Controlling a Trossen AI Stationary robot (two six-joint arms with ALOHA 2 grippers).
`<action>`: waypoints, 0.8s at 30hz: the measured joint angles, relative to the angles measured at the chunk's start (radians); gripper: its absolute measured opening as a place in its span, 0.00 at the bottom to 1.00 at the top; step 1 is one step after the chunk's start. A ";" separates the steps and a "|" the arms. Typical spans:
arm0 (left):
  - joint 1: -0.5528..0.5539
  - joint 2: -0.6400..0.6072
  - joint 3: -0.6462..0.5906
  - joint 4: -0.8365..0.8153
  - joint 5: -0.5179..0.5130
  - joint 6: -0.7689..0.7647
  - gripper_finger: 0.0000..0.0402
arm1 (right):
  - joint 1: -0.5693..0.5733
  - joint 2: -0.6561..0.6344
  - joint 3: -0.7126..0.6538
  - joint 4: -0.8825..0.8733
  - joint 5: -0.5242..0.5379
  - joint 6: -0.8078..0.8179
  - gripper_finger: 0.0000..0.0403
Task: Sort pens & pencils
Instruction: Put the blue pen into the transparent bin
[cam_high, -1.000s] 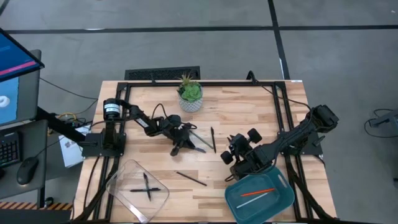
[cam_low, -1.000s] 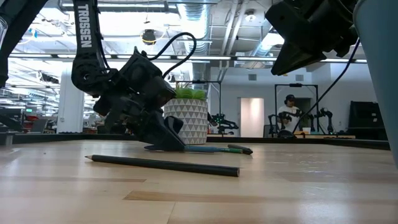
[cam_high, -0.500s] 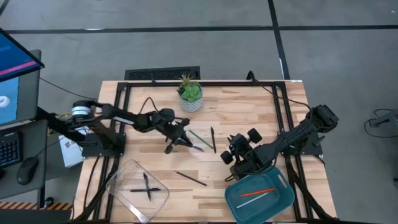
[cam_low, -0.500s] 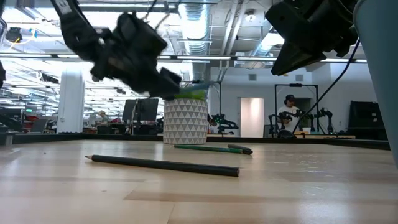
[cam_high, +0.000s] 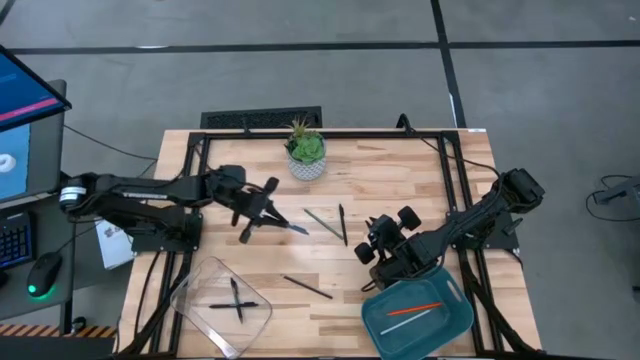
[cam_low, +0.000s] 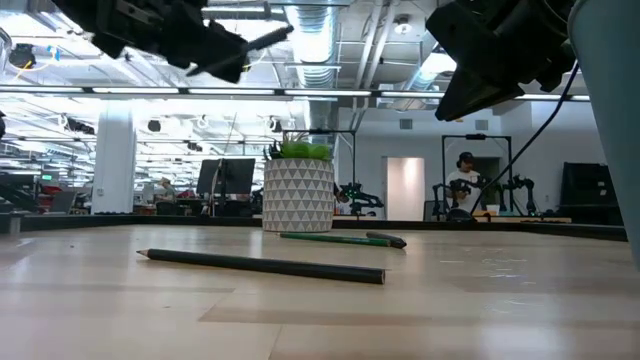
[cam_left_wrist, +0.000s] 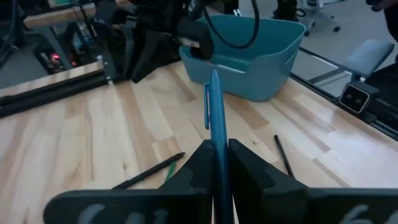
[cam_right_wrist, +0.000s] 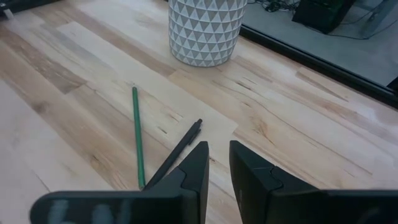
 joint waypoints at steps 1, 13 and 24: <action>0.000 -0.018 0.000 -0.014 -0.009 0.000 0.04 | 0.000 0.000 0.000 0.000 0.000 0.000 0.22; -0.013 -0.048 0.000 -0.120 0.129 -0.052 0.04 | 0.000 0.000 0.000 0.000 0.000 0.000 0.22; -0.230 -0.220 0.000 -0.306 0.161 -0.196 0.04 | 0.009 0.000 0.000 0.001 0.000 0.003 0.22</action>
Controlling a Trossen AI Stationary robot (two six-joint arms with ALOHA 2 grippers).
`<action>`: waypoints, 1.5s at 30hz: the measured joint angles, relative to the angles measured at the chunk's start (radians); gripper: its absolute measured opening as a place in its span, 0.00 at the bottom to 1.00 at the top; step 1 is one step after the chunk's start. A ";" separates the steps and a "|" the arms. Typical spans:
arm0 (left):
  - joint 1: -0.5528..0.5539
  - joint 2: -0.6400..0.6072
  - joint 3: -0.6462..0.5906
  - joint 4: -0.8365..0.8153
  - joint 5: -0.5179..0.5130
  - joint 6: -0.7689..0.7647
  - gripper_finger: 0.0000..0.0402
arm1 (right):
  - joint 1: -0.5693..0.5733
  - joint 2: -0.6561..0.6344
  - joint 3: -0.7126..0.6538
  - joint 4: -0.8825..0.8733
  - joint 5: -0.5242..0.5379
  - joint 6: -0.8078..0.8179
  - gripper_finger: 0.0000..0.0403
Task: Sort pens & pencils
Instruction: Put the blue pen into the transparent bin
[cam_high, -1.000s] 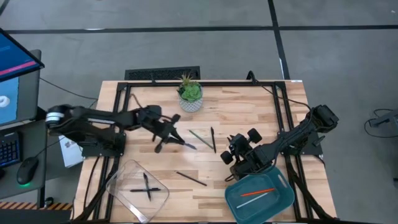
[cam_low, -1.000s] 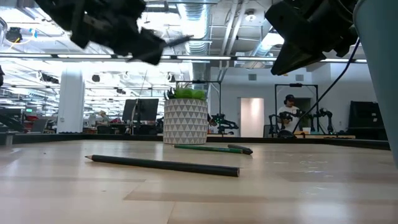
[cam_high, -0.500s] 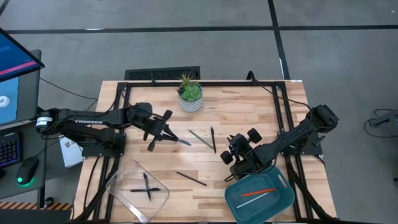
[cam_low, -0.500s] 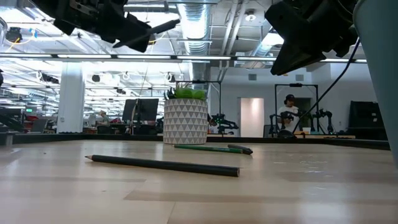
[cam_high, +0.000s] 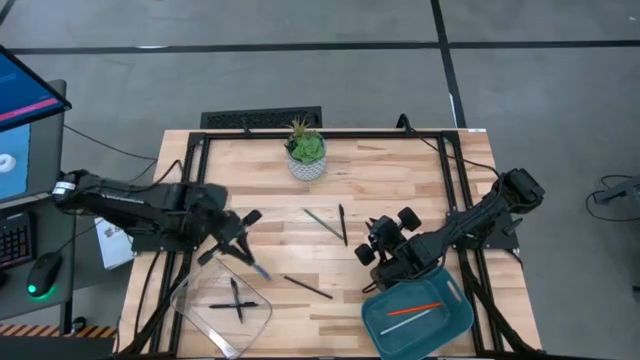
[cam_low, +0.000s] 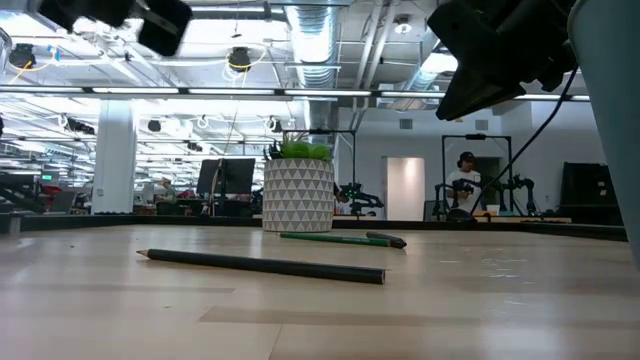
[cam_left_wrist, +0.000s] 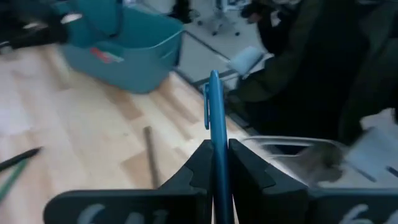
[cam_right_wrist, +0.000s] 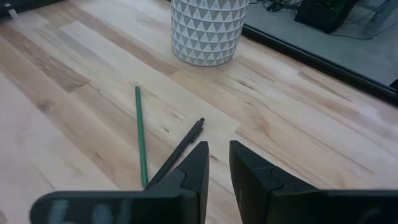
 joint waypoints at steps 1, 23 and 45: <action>-0.028 -0.015 0.000 -0.001 -0.015 -0.019 0.04 | 0.000 0.000 0.000 0.001 0.000 0.004 0.22; -0.740 -0.167 -0.004 -0.054 -0.755 -0.271 0.04 | 0.000 0.000 0.000 0.014 0.000 0.004 0.22; -0.776 -0.150 -0.329 0.278 -0.795 -0.459 0.04 | -0.002 0.000 0.000 0.015 0.000 -0.003 0.22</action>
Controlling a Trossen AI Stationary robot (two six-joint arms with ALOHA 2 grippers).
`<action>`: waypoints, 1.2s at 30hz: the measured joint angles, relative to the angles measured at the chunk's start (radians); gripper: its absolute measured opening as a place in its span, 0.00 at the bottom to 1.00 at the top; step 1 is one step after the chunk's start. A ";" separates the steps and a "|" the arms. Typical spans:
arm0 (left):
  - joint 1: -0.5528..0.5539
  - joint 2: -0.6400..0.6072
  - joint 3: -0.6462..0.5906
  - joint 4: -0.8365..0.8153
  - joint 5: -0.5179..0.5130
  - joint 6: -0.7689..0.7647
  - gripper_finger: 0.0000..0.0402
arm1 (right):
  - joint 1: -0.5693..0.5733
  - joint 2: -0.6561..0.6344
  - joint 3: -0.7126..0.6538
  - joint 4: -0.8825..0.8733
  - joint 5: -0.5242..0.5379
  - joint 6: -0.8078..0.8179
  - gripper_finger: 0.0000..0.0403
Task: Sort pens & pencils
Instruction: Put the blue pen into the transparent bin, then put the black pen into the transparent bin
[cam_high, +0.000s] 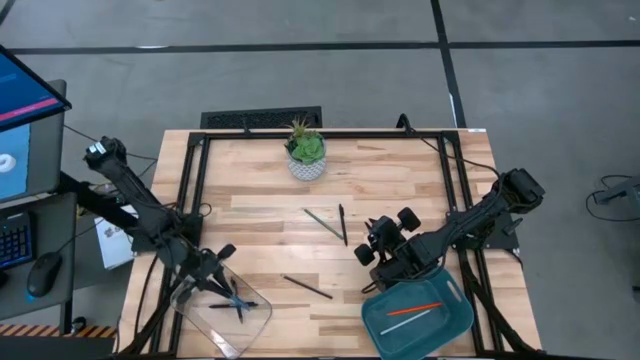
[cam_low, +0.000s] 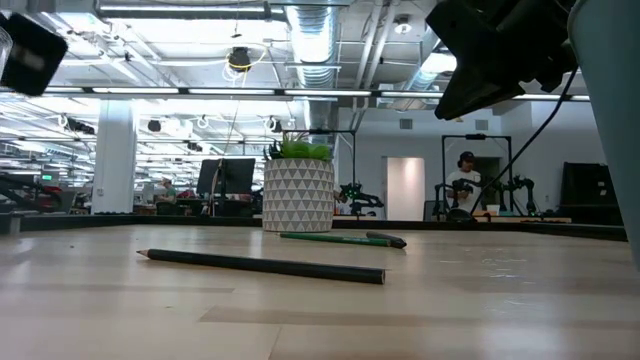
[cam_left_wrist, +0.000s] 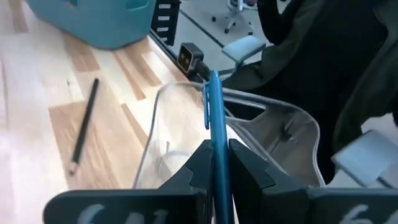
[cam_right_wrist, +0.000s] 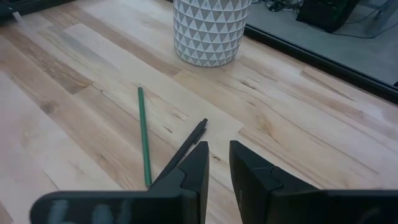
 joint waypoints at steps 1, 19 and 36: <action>0.000 0.001 -0.022 0.034 0.001 -0.012 0.04 | 0.000 0.000 0.000 0.000 0.000 0.000 0.22; 0.000 0.003 -0.102 0.215 0.057 -0.043 0.04 | 0.000 0.000 0.000 0.002 0.000 0.000 0.22; 0.000 0.003 -0.102 0.213 0.015 -0.043 0.14 | 0.000 0.000 0.000 0.002 0.000 0.000 0.22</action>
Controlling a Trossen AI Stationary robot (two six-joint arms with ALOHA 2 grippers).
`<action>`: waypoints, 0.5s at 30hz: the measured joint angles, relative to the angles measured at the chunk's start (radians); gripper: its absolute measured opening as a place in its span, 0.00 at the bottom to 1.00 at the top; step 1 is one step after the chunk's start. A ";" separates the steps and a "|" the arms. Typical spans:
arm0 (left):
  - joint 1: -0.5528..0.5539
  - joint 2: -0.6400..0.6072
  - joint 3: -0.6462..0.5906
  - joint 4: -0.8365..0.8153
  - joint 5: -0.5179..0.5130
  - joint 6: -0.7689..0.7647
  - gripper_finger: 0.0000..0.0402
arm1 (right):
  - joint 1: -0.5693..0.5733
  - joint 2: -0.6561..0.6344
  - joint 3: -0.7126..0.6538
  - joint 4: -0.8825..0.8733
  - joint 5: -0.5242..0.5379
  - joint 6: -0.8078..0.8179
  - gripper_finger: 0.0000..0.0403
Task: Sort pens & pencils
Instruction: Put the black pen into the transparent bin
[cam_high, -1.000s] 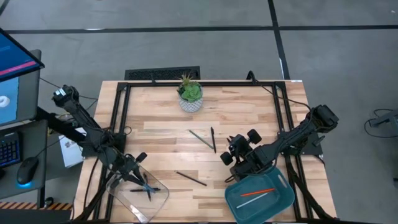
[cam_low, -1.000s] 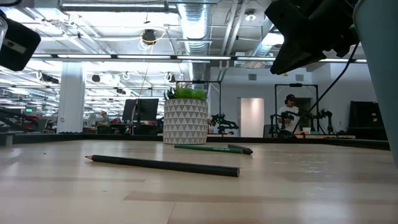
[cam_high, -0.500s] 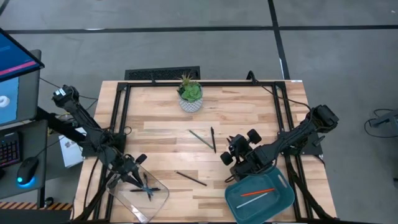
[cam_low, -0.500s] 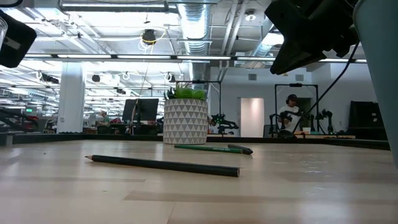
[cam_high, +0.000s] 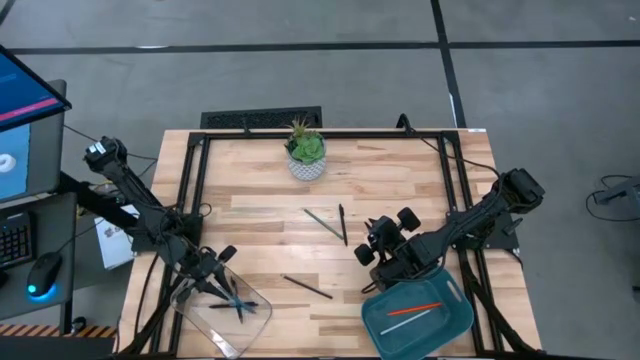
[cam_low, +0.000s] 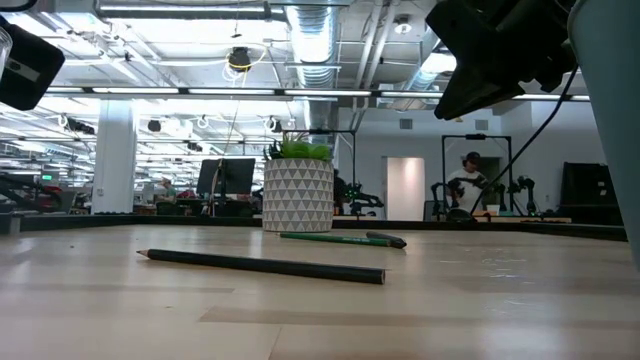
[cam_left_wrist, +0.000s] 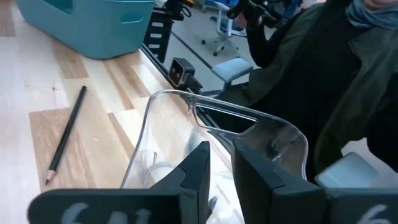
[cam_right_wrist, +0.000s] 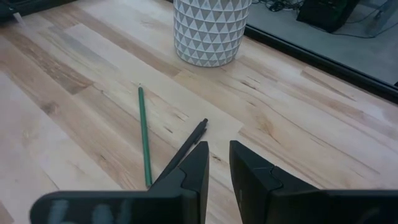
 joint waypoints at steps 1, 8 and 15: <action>0.000 0.000 0.000 0.000 0.000 0.000 0.14 | 0.000 0.000 0.000 0.000 0.000 0.000 0.22; 0.000 0.000 0.000 0.000 0.000 -0.009 0.14 | 0.000 0.000 0.000 0.000 0.000 0.000 0.22; 0.005 0.000 0.003 0.019 -0.159 -0.010 0.15 | 0.000 0.000 0.000 0.000 0.000 0.000 0.22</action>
